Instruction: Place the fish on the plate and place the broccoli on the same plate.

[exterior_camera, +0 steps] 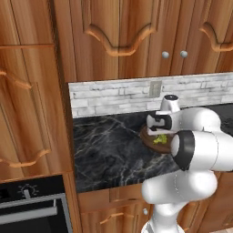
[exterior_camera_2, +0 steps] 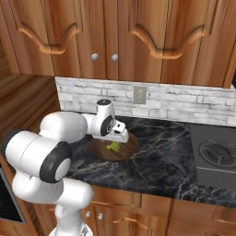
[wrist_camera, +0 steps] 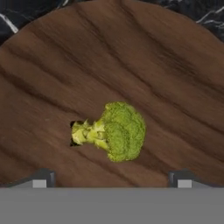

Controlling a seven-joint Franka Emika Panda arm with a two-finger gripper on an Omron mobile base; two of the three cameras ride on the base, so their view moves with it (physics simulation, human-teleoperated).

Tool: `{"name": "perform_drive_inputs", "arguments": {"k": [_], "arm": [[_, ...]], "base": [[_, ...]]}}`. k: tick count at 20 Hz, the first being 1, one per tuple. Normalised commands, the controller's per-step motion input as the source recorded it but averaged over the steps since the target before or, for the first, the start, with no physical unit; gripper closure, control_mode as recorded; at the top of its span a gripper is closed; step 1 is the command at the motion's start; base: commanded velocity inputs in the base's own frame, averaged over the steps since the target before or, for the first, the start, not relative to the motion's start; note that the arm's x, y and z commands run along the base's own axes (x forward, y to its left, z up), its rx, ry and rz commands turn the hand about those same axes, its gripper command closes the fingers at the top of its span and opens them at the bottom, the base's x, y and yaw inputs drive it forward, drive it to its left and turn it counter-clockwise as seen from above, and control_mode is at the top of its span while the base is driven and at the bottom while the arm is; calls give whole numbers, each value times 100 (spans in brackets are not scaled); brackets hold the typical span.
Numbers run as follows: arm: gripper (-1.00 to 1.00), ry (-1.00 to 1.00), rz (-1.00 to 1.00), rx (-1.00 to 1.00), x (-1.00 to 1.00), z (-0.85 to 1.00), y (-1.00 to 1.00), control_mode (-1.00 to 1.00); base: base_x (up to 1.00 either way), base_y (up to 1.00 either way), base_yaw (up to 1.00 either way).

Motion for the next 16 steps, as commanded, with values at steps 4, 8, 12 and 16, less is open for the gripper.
{"name": "perform_drive_inputs", "arguments": {"k": [4, 8, 12, 16], "arm": [[-100, 0, 0, 0, 15, -11, -15, -100], [-100, 0, 0, 0, 1, -15, -13, -100], [-100, 0, 0, 0, 7, -20, 0, -100], [-100, 0, 0, 0, 8, -20, 0, -100]], "base": [[0, 0, 0], [0, 0, 0], [0, 0, 0], [0, 0, 0]]}}
